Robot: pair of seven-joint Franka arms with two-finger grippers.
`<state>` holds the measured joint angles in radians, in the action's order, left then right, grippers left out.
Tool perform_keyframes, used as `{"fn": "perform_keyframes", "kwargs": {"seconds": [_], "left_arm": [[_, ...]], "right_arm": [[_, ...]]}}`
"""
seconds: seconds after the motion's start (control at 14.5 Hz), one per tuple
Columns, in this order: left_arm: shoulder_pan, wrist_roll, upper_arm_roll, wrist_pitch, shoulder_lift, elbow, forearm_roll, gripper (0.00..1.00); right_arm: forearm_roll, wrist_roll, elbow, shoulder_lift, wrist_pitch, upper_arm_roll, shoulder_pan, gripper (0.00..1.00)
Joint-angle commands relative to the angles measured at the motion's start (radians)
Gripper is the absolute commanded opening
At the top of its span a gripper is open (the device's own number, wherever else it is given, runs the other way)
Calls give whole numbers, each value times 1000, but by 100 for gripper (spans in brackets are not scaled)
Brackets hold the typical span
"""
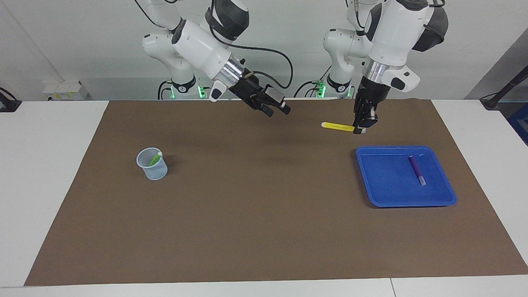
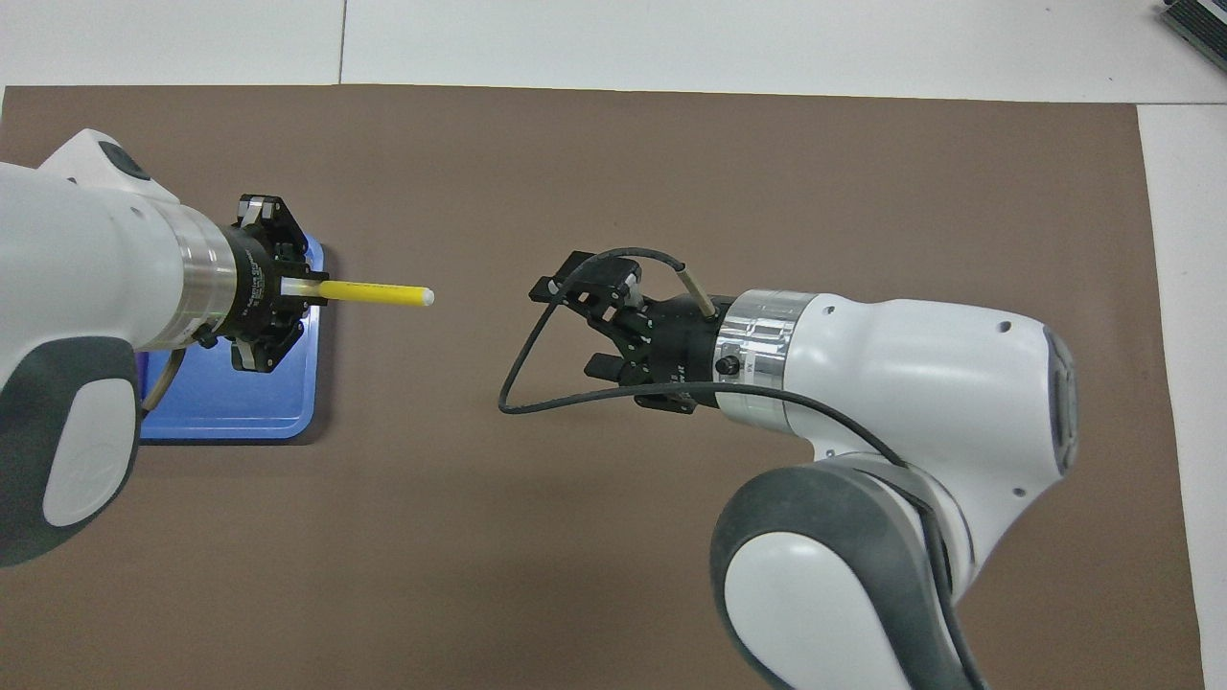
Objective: Transfer and insert pens with both arms
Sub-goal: 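Hold the yellow pen out while the right gripper reaches its tip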
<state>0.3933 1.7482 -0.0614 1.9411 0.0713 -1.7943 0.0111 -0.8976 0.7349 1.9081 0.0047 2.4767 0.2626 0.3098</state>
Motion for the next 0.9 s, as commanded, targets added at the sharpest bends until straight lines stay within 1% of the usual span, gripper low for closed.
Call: {"fn": "perform_keyframes", "kwargs": {"seconds": [0.0,0.07,0.28,0.48,0.62,0.76,0.83], "left_arm": [[39,66,-8,-22,36,-30,-37,0],[39,68,-6,-22,36,-30,-37,0],[39,68,-1,-22,36,-30,-37,0],[39,68,-1,-24,36,-30,-37,0],[39,68,-1,-24,36,-30,-37,0],[39,68,-1,-27,36,-30,-37,0],[39,68,-1,-30,36,-30,-37,0]], "right_arm": [[-21,52,-24,41,97,1,55,100],[-21,72,-24,43,120,1,67,100],[-20,83,-41,89,208,1,112,100],[-18,145,-110,138,223,1,132,100],[-6,164,-132,158,234,1,150,100],[-7,164,-135,179,318,1,190,100],[-7,164,-135,187,346,1,202,97]]}}
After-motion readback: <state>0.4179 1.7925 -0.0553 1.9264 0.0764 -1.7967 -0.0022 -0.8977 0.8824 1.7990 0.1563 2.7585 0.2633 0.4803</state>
